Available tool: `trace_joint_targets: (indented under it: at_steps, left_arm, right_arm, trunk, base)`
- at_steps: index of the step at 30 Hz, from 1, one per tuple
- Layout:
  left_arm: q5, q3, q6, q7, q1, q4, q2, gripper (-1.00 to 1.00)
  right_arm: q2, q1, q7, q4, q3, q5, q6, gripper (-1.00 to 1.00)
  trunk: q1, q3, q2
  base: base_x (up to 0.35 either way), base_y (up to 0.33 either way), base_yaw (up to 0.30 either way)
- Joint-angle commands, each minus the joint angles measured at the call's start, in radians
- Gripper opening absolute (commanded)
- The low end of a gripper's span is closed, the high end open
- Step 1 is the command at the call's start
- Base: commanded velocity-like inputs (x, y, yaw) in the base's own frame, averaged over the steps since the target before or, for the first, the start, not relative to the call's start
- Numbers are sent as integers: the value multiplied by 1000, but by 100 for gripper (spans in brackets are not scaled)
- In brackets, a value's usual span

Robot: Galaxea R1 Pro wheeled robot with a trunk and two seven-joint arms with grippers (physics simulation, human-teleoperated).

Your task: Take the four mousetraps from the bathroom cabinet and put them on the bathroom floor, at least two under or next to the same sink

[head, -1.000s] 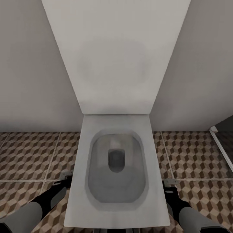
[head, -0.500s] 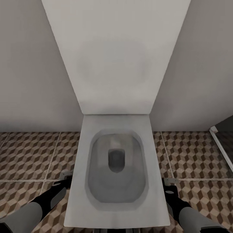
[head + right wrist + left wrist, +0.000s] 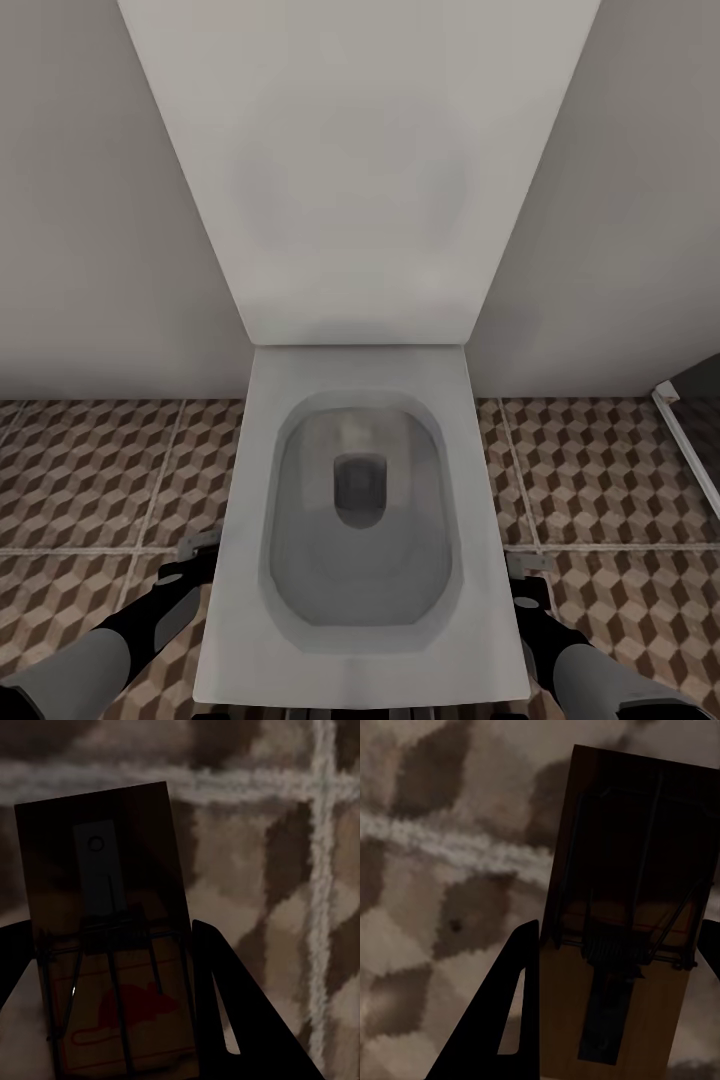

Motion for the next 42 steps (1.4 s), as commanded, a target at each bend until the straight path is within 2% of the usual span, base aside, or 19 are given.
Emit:
trace_joint_targets:
  at_steps: [1,17,30,36,42]
  left_arm:
    - [7,-9,-3,11,0,-2,1,-100]
    - [7,-10,-4,3,0,0,2,-100]
    - [7,-11,-4,2,0,1,3,-100]
    - [7,-9,-4,2,0,1,3,-100]
    - [7,-9,-4,2,0,1,3,-100]
  right_arm:
    - [0,0,-3,1,8,-9,-4,-100]
    - [0,0,-2,1,8,-7,-19,-100]
    - [-2,0,-2,3,6,-17,-62,-100]
    - [-3,0,-2,13,5,-19,-119,-100]
    - [-3,0,-2,23,5,-19,-136,-100]
  trunk:
    - [0,-1,0]
    - [0,-1,0]
    - [0,-1,0]
    - [0,-1,0]
    - [0,-1,0]
  base:
    - [0,0,0]
    - [0,0,0]
    - [0,0,0]
    - [0,0,0]
    - [0,0,0]
